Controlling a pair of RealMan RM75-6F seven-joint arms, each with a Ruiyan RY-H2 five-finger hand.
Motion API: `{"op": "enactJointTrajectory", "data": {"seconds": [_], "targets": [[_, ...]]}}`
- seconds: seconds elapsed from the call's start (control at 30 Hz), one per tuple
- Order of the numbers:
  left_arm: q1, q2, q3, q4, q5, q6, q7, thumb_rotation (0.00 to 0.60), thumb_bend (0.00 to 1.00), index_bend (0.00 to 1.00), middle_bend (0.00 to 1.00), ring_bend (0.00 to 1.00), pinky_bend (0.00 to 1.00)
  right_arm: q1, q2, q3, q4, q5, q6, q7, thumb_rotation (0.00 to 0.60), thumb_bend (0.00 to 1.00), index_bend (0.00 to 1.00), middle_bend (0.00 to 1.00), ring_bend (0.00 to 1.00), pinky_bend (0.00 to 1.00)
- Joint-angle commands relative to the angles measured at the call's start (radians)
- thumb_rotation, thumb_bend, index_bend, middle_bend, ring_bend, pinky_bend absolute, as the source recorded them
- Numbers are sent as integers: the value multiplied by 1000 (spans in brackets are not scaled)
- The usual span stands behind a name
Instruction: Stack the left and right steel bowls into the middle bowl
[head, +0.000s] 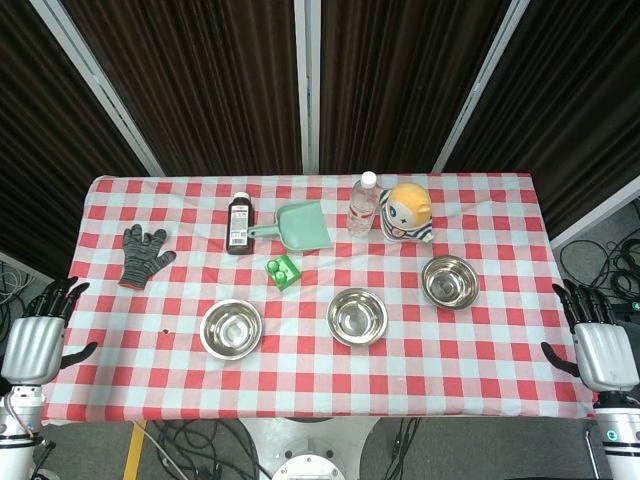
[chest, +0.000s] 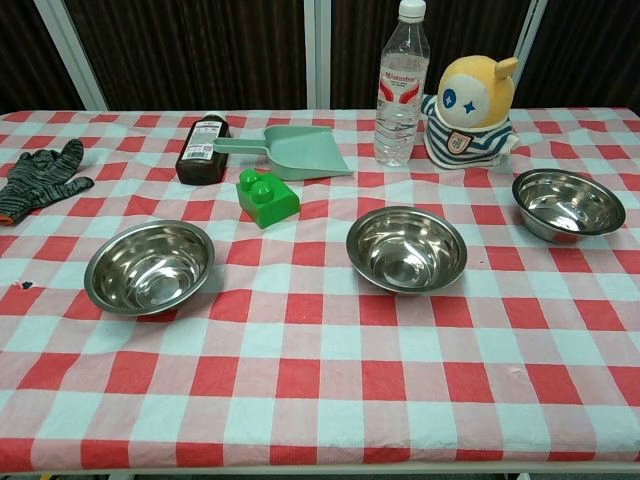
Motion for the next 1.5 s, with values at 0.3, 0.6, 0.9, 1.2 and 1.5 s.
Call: {"op": "enactJointTrajectory", "data": {"seconds": [0.3, 0.6, 0.9, 1.2, 1.5], "targets": [[-8, 11, 0, -8, 8, -8, 7, 600, 127, 197, 216, 127, 250, 36, -9, -7, 38, -13, -50, -49, 600, 199, 42, 55, 0, 4], [-4, -27, 17, 36, 43, 12, 26, 600, 128, 198, 216, 126, 245, 147, -72, 4, 118, -61, -153, -177, 600, 201, 90, 184, 94, 175], [-4, -27, 27, 59, 70, 23, 43, 600, 128, 197, 216, 127, 244, 268, -186, 29, 244, -54, -272, -228, 600, 205, 185, 267, 385, 476], [-4, -31, 30, 85, 66, 14, 7, 600, 127, 197, 216, 127, 245, 316, -264, 8, 313, -36, -345, -274, 600, 212, 204, 305, 528, 600], [-10, -47, 29, 113, 61, 2, -15, 600, 127, 197, 216, 126, 245, 350, -309, 2, 353, -10, -391, -293, 600, 219, 232, 324, 532, 602]]}}
